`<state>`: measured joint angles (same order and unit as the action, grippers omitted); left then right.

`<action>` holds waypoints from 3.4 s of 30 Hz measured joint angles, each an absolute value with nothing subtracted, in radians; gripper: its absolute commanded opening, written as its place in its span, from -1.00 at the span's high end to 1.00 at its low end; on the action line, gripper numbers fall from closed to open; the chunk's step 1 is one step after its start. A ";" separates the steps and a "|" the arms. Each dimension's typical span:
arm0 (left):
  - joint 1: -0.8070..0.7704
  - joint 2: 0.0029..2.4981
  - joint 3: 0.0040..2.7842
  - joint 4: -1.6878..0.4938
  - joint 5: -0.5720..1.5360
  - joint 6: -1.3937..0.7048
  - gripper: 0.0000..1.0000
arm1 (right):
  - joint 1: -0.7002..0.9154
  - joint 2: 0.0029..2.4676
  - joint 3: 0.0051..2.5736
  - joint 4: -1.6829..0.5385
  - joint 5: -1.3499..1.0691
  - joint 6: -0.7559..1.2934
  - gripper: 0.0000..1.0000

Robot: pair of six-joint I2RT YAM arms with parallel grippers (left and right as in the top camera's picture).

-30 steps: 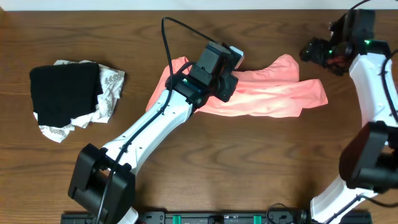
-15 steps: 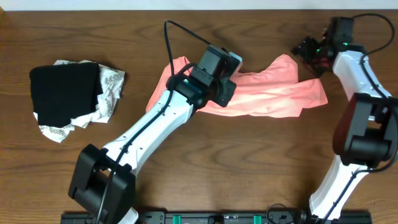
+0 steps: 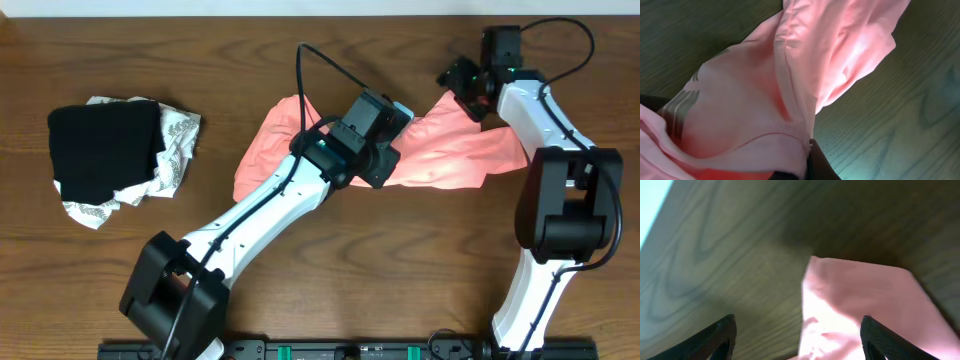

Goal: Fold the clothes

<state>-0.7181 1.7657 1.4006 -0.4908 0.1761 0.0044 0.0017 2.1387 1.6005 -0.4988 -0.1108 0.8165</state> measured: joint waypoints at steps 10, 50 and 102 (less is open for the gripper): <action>-0.718 1.766 1.401 -0.496 0.176 0.004 0.88 | 0.002 2.183 1.601 -0.508 -0.044 0.842 -0.35; -0.639 1.756 1.400 -0.414 0.066 0.005 0.88 | -0.260 1.669 1.602 -0.807 -0.129 0.419 0.97; -0.413 1.610 1.485 0.004 0.046 0.153 0.88 | -0.265 1.534 1.594 -0.251 -0.414 0.323 0.97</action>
<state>-0.4133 1.6096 1.4849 0.0036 0.0463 0.1532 -0.2646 1.5337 1.5936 -0.2508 -0.4145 0.3233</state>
